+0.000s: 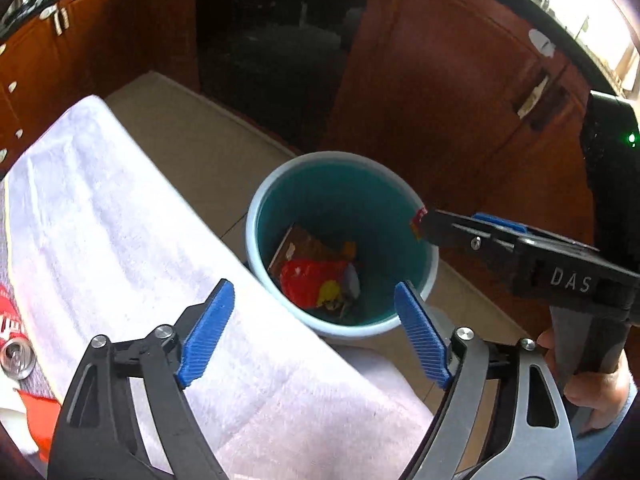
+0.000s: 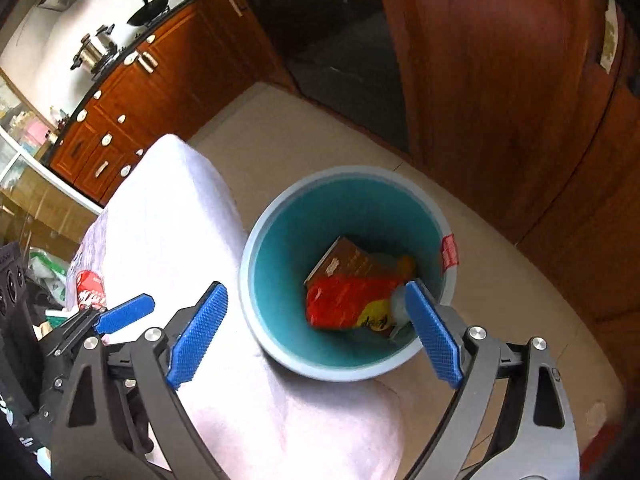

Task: Collect trash
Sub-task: 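Move both tools back to the table toward the green corn husk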

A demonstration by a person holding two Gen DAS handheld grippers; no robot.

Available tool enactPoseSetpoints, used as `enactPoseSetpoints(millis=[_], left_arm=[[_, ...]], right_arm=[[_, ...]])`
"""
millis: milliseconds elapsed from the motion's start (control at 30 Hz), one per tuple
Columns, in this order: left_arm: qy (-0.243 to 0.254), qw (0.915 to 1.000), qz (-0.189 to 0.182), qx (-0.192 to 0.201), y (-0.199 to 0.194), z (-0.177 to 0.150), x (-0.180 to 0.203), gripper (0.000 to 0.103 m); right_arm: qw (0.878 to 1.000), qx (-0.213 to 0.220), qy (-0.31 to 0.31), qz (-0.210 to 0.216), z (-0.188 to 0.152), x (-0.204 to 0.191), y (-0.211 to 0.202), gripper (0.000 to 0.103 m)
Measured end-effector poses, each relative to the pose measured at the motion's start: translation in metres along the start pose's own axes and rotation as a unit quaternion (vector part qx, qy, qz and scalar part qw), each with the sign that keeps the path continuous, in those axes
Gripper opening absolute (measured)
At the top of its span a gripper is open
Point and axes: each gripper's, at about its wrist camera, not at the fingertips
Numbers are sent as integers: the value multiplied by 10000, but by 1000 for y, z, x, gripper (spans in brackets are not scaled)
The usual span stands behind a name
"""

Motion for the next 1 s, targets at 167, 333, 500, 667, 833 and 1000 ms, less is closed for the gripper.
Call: enactPoseSetpoints(millis=[167,333,500,667,833,1000], left_arm=[[-64,9998,80,184,-26,-19,1,91],[-107,9987,270,421,-69,-48,-5,95],[-291,9958,560,659,-110,-78,-22,98],[-619,9917,816,773,-151,-115,-51,99],[-983,9863,971,901,-194,-159,-87,99],[-1362,9801,1046,999,-220,-195,-123,99]], right_arm=[[9998,47,-168,113,-9,-22,-15,86],[9984,71,-420,365,-20,-57,-31,88],[9938,44,-869,691,-43,-108,-44,90],[9869,-56,-1310,945,-68,-157,-54,90],[9771,-195,-1803,1112,-96,-202,-61,90],[9651,-449,-2281,1203,-123,-241,-56,90]])
Point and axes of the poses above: each gripper's, at about its wrist camera, not at the fingertips, and y roughly the way its jaws point, x to its right, z to its top, and after that the axes turned 9 degrees about -z, right-handed
